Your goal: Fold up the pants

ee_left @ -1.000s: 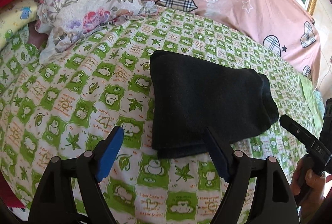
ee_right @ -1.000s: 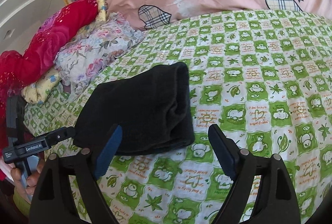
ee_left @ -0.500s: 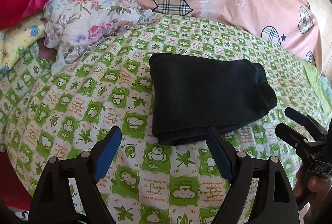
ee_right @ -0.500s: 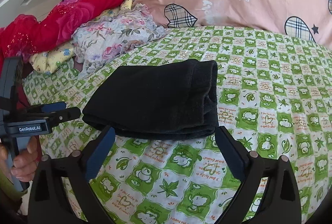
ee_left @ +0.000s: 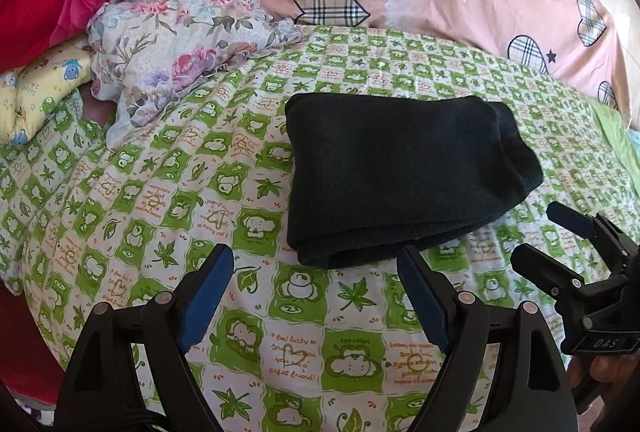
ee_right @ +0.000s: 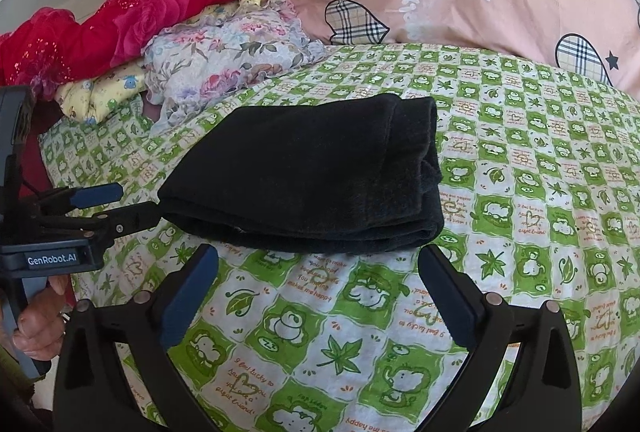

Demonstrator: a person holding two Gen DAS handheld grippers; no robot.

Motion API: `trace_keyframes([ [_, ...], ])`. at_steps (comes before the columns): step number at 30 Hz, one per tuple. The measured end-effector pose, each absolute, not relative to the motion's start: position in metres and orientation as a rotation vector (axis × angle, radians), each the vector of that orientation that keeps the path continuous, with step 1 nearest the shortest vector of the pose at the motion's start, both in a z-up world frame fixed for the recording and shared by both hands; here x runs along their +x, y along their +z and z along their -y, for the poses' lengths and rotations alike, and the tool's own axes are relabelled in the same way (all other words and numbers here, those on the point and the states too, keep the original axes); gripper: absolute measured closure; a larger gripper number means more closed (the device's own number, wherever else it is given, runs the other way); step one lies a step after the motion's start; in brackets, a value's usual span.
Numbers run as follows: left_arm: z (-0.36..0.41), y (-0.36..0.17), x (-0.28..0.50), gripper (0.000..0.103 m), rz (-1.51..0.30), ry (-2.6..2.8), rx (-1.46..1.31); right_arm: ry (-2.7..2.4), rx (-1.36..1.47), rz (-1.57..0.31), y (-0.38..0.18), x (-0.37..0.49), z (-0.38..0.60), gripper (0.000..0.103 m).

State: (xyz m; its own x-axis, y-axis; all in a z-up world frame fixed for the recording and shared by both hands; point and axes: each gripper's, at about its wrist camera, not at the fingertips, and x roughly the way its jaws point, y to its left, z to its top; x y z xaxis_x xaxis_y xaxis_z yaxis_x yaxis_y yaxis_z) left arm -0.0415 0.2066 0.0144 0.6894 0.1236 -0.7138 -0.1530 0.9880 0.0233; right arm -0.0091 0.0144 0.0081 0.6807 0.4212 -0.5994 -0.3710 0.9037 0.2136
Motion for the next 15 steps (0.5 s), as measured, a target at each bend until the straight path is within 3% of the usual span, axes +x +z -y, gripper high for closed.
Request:
trace_keyframes([
  [15, -0.209, 0.0, -0.039, 0.019, -0.822, 0.167, -0.022, 0.426, 0.004, -0.723, -0.002, -0.006, -0.025, 0.003],
])
